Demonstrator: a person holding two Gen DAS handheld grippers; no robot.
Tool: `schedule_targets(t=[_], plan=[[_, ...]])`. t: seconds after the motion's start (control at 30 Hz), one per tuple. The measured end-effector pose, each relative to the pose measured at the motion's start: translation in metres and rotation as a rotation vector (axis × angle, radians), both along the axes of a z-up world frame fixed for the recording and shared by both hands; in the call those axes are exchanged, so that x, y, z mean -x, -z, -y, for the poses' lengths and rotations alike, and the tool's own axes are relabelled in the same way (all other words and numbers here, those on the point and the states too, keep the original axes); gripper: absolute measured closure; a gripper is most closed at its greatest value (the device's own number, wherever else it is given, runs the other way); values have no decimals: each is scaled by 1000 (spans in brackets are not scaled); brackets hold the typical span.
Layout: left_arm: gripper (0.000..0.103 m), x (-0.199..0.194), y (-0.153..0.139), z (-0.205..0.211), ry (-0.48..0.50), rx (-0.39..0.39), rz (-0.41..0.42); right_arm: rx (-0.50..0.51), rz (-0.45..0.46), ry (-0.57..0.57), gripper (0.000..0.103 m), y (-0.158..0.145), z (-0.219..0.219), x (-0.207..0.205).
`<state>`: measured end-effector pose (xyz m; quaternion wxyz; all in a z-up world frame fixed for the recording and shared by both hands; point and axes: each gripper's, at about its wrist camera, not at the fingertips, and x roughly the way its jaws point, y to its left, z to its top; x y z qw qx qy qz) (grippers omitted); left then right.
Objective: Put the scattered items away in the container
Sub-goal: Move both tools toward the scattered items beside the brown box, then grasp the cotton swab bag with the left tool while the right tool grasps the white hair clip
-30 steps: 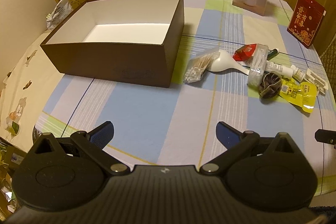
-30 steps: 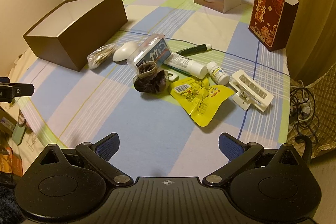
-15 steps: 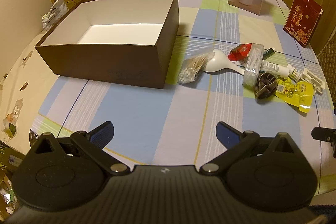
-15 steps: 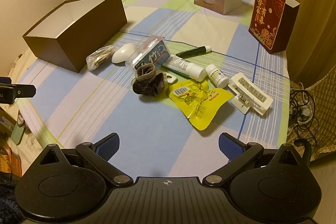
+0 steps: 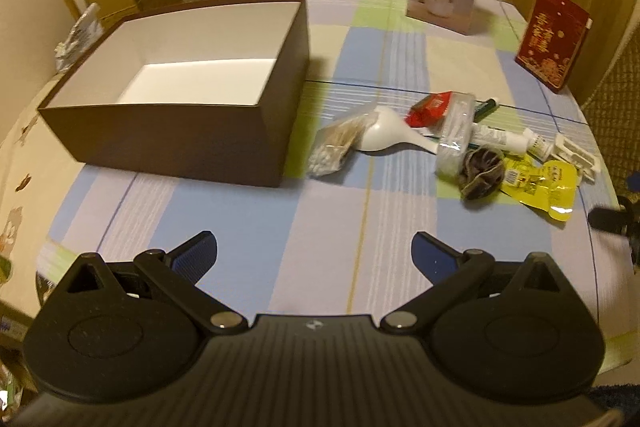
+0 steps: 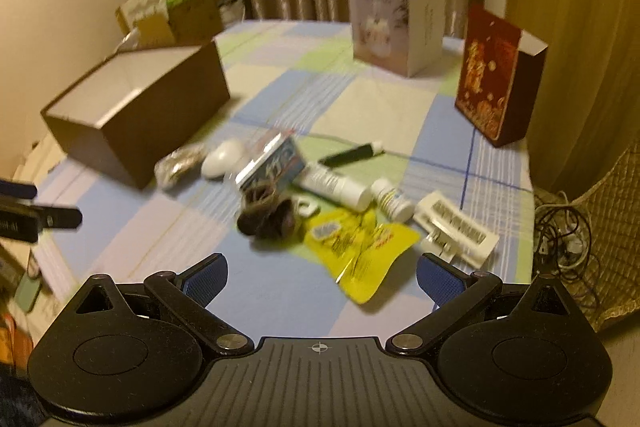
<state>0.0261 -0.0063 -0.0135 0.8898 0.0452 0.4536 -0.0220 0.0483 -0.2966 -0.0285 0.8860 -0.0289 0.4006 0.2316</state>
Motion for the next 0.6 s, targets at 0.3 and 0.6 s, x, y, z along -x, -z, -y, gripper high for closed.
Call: schedule_targets(t=[0.3, 0.6], plan=[[2, -14, 11, 10, 150, 18, 58, 36, 26, -16, 0, 8, 5, -4], [9, -41, 27, 31, 311, -89, 59, 32, -60, 61, 0, 20, 31, -25]])
